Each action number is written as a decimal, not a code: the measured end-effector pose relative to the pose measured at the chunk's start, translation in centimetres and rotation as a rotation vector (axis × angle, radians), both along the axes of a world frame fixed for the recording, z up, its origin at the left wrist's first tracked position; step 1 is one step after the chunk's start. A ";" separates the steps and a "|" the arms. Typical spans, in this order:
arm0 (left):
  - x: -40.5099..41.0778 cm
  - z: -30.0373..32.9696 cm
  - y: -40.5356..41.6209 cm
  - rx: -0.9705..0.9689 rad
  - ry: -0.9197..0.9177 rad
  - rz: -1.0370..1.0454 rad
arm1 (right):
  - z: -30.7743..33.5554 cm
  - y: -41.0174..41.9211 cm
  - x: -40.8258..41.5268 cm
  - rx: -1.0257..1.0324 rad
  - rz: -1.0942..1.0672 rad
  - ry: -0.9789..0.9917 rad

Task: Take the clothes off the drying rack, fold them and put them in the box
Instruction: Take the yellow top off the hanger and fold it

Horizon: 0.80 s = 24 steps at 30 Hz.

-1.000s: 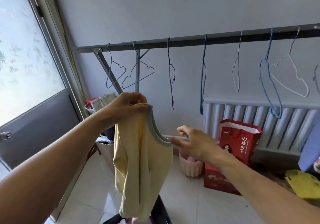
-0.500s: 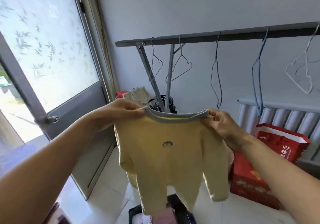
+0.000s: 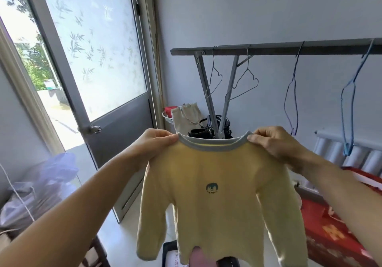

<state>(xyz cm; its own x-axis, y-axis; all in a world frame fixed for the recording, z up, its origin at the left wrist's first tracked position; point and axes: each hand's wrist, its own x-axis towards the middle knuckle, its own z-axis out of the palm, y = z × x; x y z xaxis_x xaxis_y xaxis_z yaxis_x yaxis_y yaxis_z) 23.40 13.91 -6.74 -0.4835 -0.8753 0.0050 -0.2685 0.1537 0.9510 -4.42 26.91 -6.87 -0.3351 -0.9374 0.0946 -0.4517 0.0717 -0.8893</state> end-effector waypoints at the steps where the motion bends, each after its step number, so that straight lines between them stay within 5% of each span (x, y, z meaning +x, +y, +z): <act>1: -0.7 -0.5 0.3 -0.022 -0.012 0.072 | -0.4 -0.4 0.7 -0.015 -0.068 0.035; 4: -2.9 -1.4 1.5 -0.086 -0.024 0.198 | -1.6 -1.6 3.3 -0.072 -0.144 0.090; 9: -5.9 -1.0 4.6 -0.113 -0.005 0.132 | -2.0 -3.1 7.5 -0.190 -0.062 0.058; 21: -5.8 0.7 7.1 0.174 0.305 0.031 | -1.5 -3.9 7.8 -0.163 0.261 -0.069; 24: -4.8 0.4 5.4 -0.348 -0.050 0.053 | -1.5 -4.0 6.7 -0.162 0.284 -0.114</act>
<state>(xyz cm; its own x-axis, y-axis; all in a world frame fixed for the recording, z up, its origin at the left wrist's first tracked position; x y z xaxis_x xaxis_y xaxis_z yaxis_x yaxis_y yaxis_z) 18.61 19.36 -6.36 -0.4448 -0.8490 0.2853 -0.3292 0.4512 0.8295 2.33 22.89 -8.41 -0.0799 -0.9707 0.2268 -0.3301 -0.1889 -0.9249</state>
